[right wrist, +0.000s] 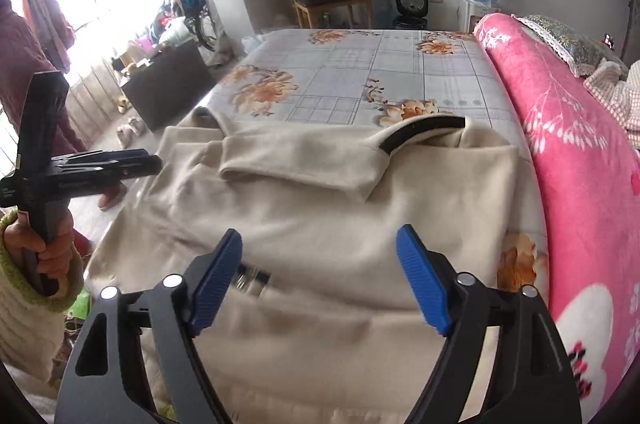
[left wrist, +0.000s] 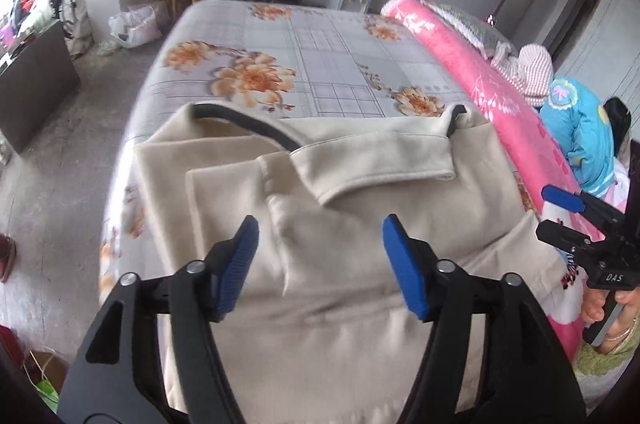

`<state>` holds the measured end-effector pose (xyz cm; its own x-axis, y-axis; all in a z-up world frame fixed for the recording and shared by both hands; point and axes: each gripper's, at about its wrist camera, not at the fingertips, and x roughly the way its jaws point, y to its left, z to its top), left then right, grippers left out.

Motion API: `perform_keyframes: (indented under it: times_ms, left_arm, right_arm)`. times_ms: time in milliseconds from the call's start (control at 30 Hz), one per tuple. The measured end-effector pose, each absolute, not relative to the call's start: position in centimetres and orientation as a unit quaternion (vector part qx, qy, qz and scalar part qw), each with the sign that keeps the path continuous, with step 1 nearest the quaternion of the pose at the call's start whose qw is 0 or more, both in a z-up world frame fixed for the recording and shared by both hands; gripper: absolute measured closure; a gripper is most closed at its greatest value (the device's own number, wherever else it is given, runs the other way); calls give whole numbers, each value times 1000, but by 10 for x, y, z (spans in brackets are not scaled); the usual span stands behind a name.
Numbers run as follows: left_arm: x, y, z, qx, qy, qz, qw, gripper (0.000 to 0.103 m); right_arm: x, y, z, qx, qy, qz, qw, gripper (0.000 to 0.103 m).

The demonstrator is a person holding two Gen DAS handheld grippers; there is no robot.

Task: Fold large clothes

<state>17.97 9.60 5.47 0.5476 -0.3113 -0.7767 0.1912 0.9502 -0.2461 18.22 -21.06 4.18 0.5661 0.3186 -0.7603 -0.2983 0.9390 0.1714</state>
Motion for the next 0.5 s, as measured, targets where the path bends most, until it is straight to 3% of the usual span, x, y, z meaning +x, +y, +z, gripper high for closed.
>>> perform_keyframes:
  times_ms: [267,500]
  left_arm:
    - [89,154,37,-122,452,-88,879,37]
    - [69,174,2,-138,472,-59,868,37]
  right_arm:
    - [127,-197,6,-4,474,197,858,23]
    - [125,-183,-41,-5,524,178,833,23]
